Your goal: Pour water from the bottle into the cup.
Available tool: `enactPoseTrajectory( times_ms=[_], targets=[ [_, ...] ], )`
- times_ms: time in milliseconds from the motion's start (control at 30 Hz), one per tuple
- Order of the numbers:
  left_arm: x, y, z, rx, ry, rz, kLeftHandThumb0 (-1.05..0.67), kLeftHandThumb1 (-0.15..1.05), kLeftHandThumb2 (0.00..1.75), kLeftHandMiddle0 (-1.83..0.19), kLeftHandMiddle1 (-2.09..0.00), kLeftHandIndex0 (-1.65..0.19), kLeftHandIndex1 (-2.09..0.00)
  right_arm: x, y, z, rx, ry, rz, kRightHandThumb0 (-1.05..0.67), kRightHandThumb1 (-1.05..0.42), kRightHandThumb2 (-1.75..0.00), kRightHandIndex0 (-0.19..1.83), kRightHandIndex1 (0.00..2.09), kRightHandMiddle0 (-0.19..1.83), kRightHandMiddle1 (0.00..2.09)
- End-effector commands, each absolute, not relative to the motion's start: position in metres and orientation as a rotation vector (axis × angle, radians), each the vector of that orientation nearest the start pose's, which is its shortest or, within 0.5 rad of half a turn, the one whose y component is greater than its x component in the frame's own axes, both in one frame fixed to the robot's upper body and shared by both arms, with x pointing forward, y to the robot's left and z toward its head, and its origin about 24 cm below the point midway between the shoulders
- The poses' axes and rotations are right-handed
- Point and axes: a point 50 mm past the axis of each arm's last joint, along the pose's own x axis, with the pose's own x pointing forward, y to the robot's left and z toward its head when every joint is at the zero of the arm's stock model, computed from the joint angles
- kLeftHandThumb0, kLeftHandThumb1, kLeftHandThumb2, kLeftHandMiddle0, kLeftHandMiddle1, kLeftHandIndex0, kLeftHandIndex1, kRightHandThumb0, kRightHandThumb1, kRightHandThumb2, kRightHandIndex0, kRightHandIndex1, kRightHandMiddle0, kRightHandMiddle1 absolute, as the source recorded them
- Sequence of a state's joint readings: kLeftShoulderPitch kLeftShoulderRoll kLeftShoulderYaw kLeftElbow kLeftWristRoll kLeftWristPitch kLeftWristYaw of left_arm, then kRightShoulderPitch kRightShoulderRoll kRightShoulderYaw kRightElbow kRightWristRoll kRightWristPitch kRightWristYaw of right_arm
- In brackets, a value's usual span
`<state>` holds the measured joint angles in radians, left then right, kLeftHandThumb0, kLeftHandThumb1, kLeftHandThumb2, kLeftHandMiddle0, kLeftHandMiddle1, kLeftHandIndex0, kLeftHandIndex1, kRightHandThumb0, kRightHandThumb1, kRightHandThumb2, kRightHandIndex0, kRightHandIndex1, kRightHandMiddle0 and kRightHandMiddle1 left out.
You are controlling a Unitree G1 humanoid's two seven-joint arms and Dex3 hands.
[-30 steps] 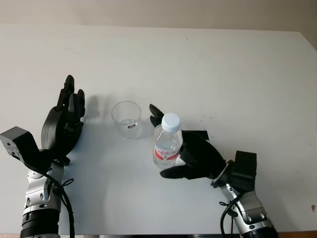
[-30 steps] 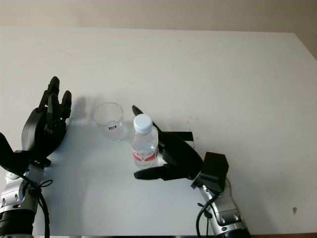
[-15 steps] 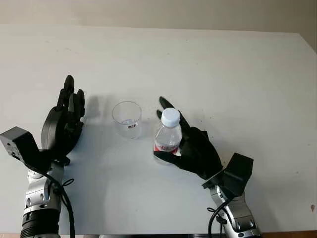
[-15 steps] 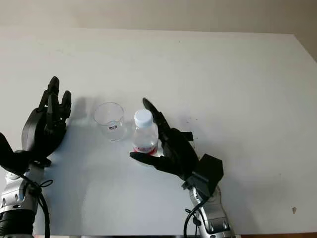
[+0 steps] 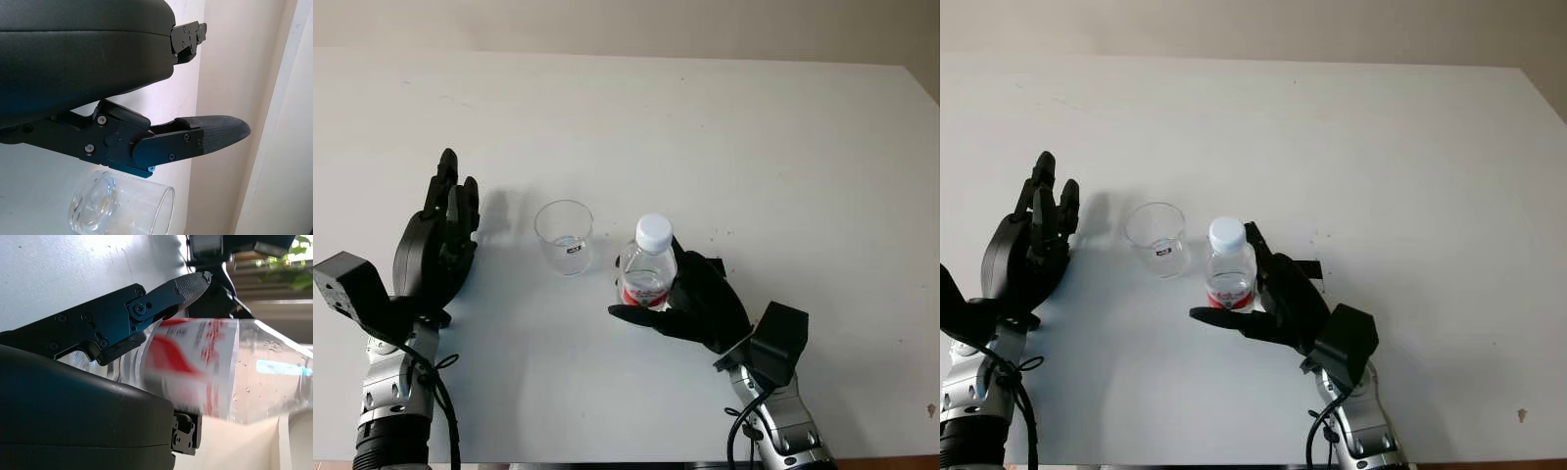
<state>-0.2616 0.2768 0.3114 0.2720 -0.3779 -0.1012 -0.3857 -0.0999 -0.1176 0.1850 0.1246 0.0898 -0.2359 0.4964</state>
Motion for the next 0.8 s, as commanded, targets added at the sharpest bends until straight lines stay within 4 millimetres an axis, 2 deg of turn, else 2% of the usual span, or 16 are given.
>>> enactPoseTrajectory(
  times_ms=[0,67,133,233,300,433,467,533,667,767],
  targets=[
    [0.292,0.253,0.088,-0.128,-0.224,-0.087,-0.76,1.05,0.56,0.19,-0.01,0.19,0.0,0.254,-0.102,0.048,-0.1,-0.143,0.727,-0.52,-0.9,-0.06,0.17,2.09,0.11,2.09],
    [0.292,0.252,0.088,-0.129,-0.225,-0.086,-0.76,1.05,0.56,0.19,-0.01,0.19,0.0,0.255,-0.102,0.05,-0.136,-0.142,0.745,-0.52,-0.93,-0.06,0.37,2.09,0.3,2.09],
    [0.292,0.252,0.089,-0.126,-0.226,-0.086,-0.76,1.05,0.57,0.19,0.0,0.19,0.0,0.255,-0.102,0.051,-0.162,-0.148,0.75,-0.52,-0.97,-0.06,0.72,2.09,0.54,2.09],
    [0.292,0.252,0.089,-0.125,-0.224,-0.085,-0.76,1.05,0.57,0.19,0.0,0.19,0.0,0.255,-0.101,0.052,-0.198,-0.154,0.74,-0.51,-1.03,-0.07,1.09,2.09,0.78,2.09],
    [0.292,0.252,0.089,-0.121,-0.226,-0.087,-0.76,1.05,0.57,0.19,0.0,0.19,0.0,0.255,-0.1,0.053,-0.207,-0.155,0.739,-0.49,-1.04,-0.09,1.28,2.09,0.94,2.09],
    [0.292,0.253,0.089,-0.126,-0.226,-0.088,-0.76,1.05,0.57,0.19,0.0,0.19,0.0,0.254,-0.099,0.055,-0.211,-0.185,0.727,-0.43,-1.05,-0.17,1.74,2.09,1.51,2.09],
    [0.292,0.252,0.089,-0.123,-0.226,-0.088,-0.76,1.05,0.57,0.19,0.0,0.19,0.0,0.255,-0.099,0.056,-0.214,-0.189,0.718,-0.42,-1.05,-0.19,1.79,2.09,1.68,2.09],
    [0.293,0.252,0.089,-0.12,-0.225,-0.087,-0.76,1.05,0.58,0.19,0.0,0.19,0.0,0.256,-0.1,0.056,-0.22,-0.191,0.708,-0.42,-1.05,-0.19,1.82,2.09,1.79,2.09],
    [0.293,0.253,0.089,-0.121,-0.227,-0.091,-0.75,1.05,0.58,0.19,0.0,0.19,0.0,0.261,-0.103,0.061,-0.273,-0.207,0.667,-0.44,-1.05,-0.25,1.83,2.09,1.83,2.09],
    [0.293,0.254,0.09,-0.119,-0.232,-0.096,-0.75,1.05,0.58,0.19,0.0,0.19,0.0,0.267,-0.106,0.068,-0.299,-0.259,0.613,-0.32,-1.05,-0.35,1.83,2.09,1.83,2.09]
  ],
)
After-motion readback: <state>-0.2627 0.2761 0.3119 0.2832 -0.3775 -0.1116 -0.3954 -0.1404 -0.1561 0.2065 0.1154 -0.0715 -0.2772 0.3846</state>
